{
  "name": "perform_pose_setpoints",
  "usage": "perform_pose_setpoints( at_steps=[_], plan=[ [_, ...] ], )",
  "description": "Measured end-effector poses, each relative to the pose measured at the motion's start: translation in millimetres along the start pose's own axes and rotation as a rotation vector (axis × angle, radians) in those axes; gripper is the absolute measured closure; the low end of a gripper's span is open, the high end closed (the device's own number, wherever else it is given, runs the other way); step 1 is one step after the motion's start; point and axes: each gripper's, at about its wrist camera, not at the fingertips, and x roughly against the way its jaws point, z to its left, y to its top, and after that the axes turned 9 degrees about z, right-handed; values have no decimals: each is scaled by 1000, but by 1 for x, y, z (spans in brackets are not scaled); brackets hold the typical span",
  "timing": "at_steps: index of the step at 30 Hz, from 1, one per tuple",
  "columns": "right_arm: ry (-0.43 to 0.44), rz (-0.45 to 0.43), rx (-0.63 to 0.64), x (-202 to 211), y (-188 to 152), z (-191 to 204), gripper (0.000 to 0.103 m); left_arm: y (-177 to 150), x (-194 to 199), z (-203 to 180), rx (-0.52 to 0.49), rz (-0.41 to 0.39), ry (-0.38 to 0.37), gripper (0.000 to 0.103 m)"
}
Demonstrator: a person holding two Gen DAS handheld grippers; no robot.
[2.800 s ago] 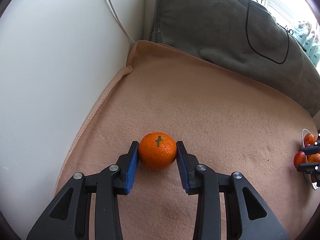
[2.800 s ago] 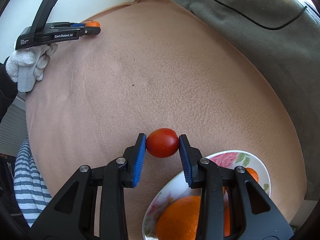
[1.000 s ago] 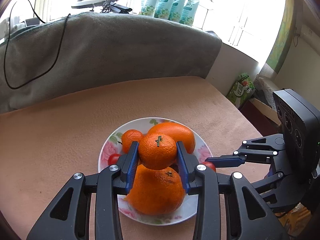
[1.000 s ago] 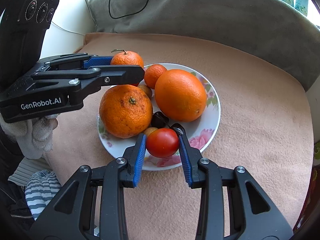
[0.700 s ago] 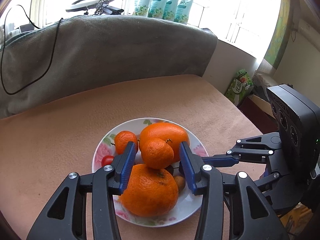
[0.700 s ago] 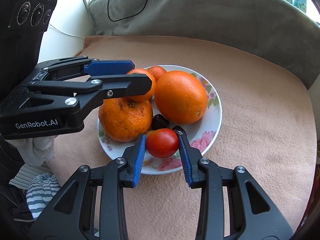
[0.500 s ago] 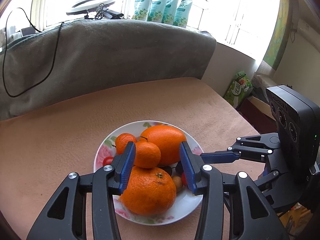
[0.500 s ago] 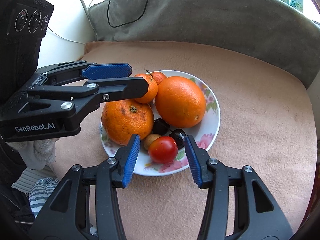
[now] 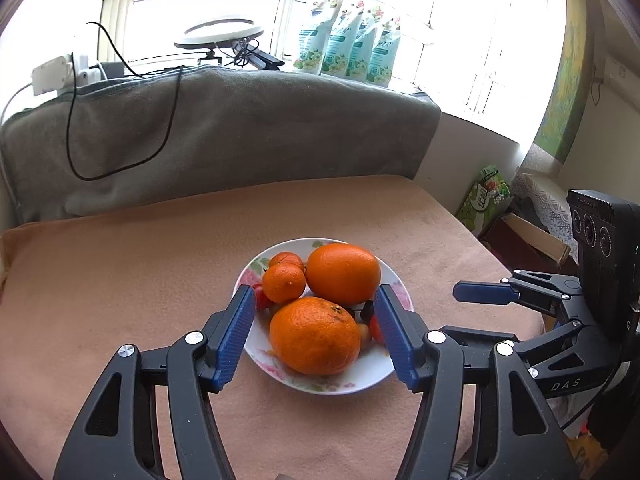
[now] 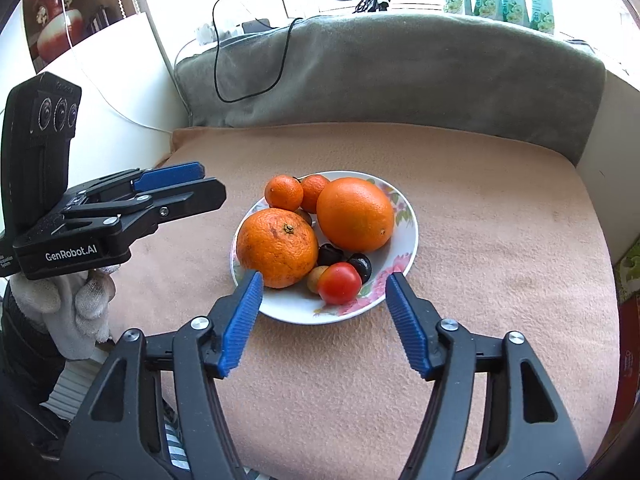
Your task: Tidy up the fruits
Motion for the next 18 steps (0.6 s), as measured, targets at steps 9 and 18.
perform_pose_setpoints(
  at_steps=[9, 18],
  plan=[
    [-210, -75, -156, 25, -17, -3, 19, -30, 24, 0, 32, 4, 147, 30],
    [-327, -112, -150, 42, -19, 4, 18, -42, 36, 0, 61, 7, 204, 26]
  ],
)
